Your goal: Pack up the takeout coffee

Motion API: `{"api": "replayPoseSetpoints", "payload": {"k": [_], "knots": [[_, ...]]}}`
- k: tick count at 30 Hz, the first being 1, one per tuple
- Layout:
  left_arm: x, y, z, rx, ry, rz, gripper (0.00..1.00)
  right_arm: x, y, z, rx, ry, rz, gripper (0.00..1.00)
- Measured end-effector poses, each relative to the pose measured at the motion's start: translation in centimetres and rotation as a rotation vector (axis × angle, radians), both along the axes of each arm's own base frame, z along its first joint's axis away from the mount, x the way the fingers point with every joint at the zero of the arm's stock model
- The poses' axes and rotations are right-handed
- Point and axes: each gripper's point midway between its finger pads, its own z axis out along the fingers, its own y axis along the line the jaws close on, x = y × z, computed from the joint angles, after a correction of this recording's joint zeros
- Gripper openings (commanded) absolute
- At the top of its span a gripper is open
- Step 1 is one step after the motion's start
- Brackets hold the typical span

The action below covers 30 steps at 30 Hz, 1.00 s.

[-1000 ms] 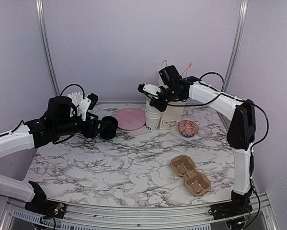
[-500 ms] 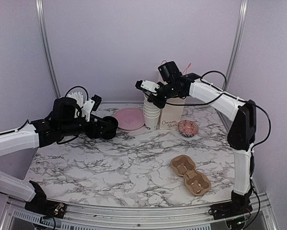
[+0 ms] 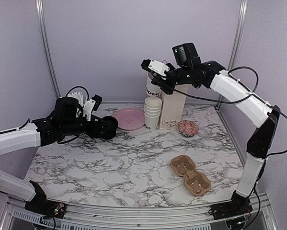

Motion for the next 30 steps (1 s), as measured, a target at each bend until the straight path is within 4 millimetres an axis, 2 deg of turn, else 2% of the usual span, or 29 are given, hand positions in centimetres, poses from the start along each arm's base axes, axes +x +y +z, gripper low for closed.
{"api": "replayPoseSetpoints", "payload": {"k": [3, 6, 8, 11, 13, 14, 17, 27, 29, 30], "knots": [[0.3, 0.2, 0.8, 0.0, -0.011, 0.019, 0.65, -3.3, 0.4, 1.2, 0.025, 0.003, 0.073, 0.0], [0.8, 0.9, 1.7, 0.016, -0.025, 0.064, 0.67, -7.8, 1.4, -0.4, -0.003, 0.039, 0.205, 0.0], [1.3, 1.8, 2.2, 0.041, -0.042, 0.115, 0.67, -12.1, 2.2, -3.5, -0.07, 0.075, 0.325, 0.0], [2.0, 2.9, 2.9, 0.077, -0.069, 0.178, 0.67, -18.9, 2.5, -9.9, -0.193, 0.163, 0.505, 0.0], [2.3, 3.5, 2.9, 0.104, -0.081, 0.211, 0.67, -22.6, 2.5, -13.6, -0.259, 0.244, 0.607, 0.0], [2.5, 3.8, 2.8, 0.117, -0.085, 0.224, 0.67, -23.6, 2.4, -14.9, -0.279, 0.276, 0.636, 0.0], [2.6, 4.4, 2.6, 0.146, -0.088, 0.25, 0.67, -25.2, 1.8, -17.3, -0.309, 0.34, 0.676, 0.0], [2.9, 5.0, 2.6, 0.172, -0.105, 0.278, 0.68, -26.4, 1.3, -20.8, -0.323, 0.377, 0.699, 0.0], [2.9, 5.1, 2.6, 0.172, -0.105, 0.28, 0.68, -26.4, 1.2, -21.2, -0.324, 0.377, 0.698, 0.04], [2.9, 5.1, 2.6, 0.173, -0.105, 0.28, 0.68, -26.4, 1.2, -21.3, -0.324, 0.378, 0.694, 0.1]]}}
